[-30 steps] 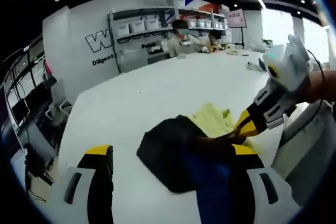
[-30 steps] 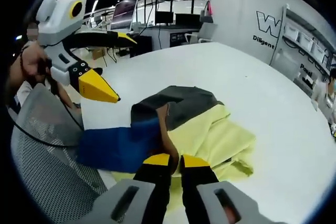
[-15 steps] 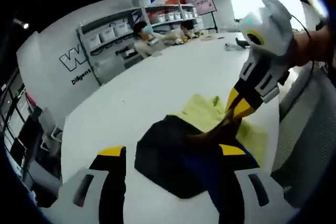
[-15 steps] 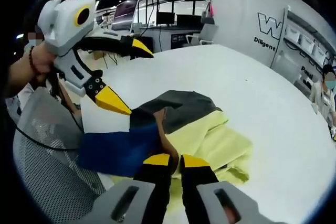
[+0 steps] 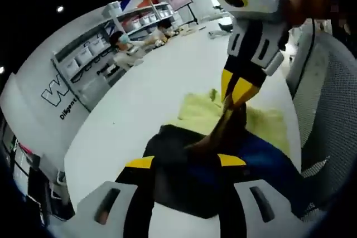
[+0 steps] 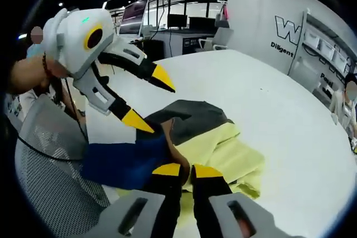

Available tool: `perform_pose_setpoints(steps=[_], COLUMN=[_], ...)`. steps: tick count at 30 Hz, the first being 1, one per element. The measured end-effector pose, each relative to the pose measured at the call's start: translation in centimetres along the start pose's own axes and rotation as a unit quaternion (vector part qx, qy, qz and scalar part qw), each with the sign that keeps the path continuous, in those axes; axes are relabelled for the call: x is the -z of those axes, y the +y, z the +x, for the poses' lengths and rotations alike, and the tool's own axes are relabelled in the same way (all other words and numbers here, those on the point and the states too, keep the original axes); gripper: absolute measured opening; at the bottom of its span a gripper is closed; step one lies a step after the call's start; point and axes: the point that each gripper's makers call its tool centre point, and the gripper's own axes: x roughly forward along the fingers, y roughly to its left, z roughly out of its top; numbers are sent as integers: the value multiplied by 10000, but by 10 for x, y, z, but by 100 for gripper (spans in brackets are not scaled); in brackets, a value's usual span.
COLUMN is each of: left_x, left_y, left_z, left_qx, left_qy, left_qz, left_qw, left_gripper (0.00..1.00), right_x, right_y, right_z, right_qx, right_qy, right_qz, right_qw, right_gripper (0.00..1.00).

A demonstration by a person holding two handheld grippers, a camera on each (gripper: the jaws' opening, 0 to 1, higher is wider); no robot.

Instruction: Fold the garment on the visible template until the final outline fits inside the template.

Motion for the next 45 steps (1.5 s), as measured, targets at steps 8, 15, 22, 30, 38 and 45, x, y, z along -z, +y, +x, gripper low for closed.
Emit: perform_pose_setpoints(steps=[8,15,22,30,38,45], left_x=[-11,-9,-7,-11,-19,-22], left_y=[-13,-15,-21,-16,3,20], left_z=[16,26,29,24,19,25], left_qx=[403,564,755,790,477,127], left_qy=[-115,-81,-94,-267,-501,-566], left_qz=[882,1128,1276,219,-1031,-1438], left_qw=[9952,9920,9889,9963,9923,9879], left_gripper=[37,24,9,5,5,5], right_x=[-4,-7,-8,-6,-6,-12], right_y=[-1,-5,-10,-17,-23,-34], right_z=[0,0,1,3,8,13], right_qx=[-7,0,10,76,160,299], right_qy=[-32,-52,-67,-55,-99,-178], right_qz=[-29,-40,-22,69,300,352], right_qw=[10000,10000,10000,9999,9994,9988], right_gripper=[0,0,0,0,0,0])
